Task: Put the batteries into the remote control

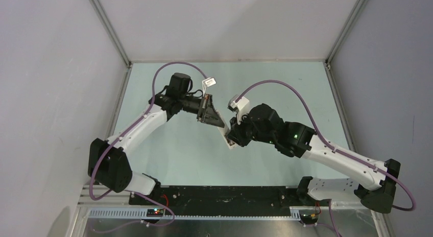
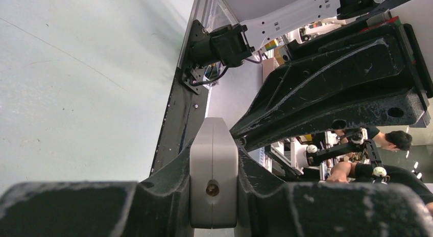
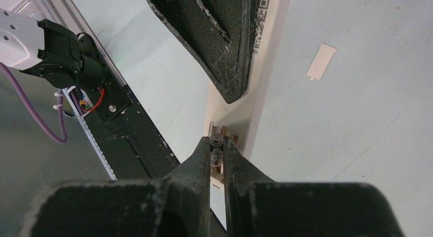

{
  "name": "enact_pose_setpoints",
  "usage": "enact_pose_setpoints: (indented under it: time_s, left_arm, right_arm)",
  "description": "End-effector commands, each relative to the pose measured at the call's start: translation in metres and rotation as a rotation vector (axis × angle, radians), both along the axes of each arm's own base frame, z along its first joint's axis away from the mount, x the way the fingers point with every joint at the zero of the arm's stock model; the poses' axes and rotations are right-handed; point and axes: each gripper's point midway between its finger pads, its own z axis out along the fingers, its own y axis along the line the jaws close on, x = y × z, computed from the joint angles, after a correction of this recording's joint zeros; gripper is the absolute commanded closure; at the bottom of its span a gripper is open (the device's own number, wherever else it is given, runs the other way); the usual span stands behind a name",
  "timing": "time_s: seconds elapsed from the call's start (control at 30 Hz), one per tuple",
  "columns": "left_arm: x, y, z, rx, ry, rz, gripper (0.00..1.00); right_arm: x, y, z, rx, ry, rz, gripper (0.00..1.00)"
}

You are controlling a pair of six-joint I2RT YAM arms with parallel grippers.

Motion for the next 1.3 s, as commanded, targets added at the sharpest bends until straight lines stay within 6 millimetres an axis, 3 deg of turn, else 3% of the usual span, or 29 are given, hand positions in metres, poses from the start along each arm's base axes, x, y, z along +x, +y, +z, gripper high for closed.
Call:
enact_pose_setpoints:
  time_s: [0.0, 1.1, 1.27]
  left_arm:
    - [0.000, -0.006, 0.023, -0.060, -0.092, -0.041, 1.00]
    - [-0.006, -0.009, 0.023, -0.068, -0.123, -0.069, 1.00]
    - [-0.005, -0.009, 0.023, -0.067, -0.121, -0.068, 1.00]
  right_arm:
    - [0.002, 0.006, 0.016, 0.021, -0.036, 0.004, 1.00]
    - [-0.002, 0.008, -0.017, -0.099, 0.017, 0.030, 1.00]
    - [-0.001, 0.007, -0.017, -0.099, 0.022, 0.013, 0.95]
